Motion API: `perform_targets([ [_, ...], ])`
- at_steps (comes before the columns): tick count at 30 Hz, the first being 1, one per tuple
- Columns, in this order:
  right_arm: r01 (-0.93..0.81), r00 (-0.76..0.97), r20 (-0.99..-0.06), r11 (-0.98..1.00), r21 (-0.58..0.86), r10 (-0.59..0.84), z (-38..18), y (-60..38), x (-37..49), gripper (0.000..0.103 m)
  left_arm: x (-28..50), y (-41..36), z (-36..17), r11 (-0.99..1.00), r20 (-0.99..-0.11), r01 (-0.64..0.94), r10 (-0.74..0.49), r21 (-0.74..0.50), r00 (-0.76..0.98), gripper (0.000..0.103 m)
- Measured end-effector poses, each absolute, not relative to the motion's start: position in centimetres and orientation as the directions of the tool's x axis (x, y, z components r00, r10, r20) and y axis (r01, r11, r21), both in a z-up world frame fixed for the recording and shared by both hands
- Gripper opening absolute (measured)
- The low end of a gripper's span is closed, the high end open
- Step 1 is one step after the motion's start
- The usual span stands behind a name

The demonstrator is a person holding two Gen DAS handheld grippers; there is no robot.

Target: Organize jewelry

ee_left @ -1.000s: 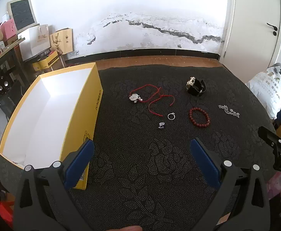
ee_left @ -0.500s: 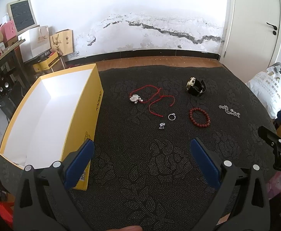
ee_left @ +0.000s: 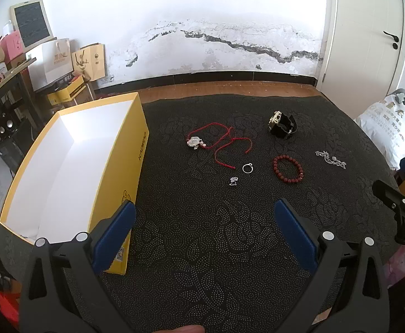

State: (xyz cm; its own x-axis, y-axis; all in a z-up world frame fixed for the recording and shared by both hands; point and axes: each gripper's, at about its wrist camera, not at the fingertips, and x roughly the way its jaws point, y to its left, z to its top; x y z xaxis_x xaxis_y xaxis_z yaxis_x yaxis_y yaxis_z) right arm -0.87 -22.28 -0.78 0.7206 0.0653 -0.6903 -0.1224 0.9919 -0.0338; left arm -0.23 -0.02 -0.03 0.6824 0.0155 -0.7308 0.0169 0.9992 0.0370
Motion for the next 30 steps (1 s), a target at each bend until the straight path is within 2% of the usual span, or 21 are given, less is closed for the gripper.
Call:
perform_targets([
  [30, -0.122, 0.721, -0.69, 0.992, -0.034, 0.065, -0.79, -22.23, -0.92, 0.097, -0.16, -0.17, -0.07, 0.999, -0.732, 0.018, 0.016, 0.038, 0.681, 0.097],
])
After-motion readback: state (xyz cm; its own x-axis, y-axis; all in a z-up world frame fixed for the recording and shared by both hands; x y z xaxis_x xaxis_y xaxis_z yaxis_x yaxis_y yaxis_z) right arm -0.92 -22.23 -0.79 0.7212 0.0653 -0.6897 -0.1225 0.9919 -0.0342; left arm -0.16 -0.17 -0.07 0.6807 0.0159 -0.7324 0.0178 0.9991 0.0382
